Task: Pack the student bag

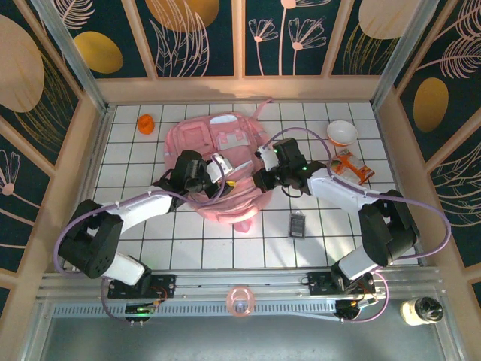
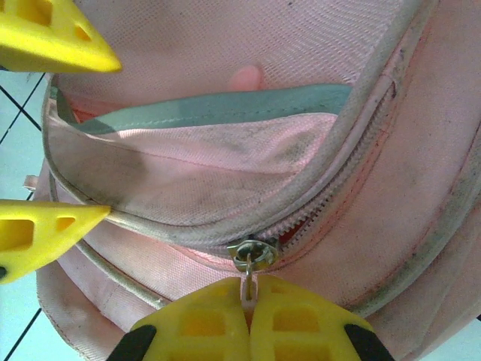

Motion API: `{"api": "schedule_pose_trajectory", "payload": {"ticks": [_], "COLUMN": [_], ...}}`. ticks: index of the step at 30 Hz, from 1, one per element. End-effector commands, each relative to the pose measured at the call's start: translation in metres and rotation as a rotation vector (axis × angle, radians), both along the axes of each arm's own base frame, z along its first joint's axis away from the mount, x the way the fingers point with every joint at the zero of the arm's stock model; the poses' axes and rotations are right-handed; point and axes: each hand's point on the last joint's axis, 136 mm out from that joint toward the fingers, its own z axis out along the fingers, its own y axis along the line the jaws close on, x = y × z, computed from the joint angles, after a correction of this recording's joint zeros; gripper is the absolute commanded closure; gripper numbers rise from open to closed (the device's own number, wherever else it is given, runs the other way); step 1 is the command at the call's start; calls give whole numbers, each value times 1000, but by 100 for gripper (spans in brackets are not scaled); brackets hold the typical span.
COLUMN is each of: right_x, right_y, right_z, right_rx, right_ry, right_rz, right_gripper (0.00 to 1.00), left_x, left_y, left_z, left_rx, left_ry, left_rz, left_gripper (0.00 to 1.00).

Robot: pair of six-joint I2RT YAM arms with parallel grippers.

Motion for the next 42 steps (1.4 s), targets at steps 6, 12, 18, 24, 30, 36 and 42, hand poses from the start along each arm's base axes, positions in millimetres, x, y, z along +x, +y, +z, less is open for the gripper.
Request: {"api": "schedule_pose_trajectory", "payload": {"ticks": [6, 12, 18, 24, 30, 36, 42], "right_x": [0, 0, -1, -10, -40, -53, -47], "right_y": [0, 0, -2, 13, 50, 75, 55], "right_z": [24, 28, 27, 31, 30, 32, 60], "right_rx": [57, 66, 54, 65, 117, 223, 340], "right_ry": [-40, -43, -42, -40, 9, 69, 97], "right_rz": [25, 29, 17, 35, 93, 106, 20], "right_gripper": [100, 100, 100, 100, 100, 100, 64], "left_x": [-24, -20, 10, 19, 24, 17, 2], "left_y": [-16, -12, -8, -14, -23, -28, -21], "left_z": [9, -5, 10, 45, 64, 62, 53], "left_rx": [-58, -2, -16, -166, -243, -221, -181], "left_ry": [-13, -7, -74, -48, -36, -42, -71], "left_rz": [-159, -147, 0, 89, 124, 76, 31], "left_gripper": [29, 30, 75, 100, 100, 100, 100]}}
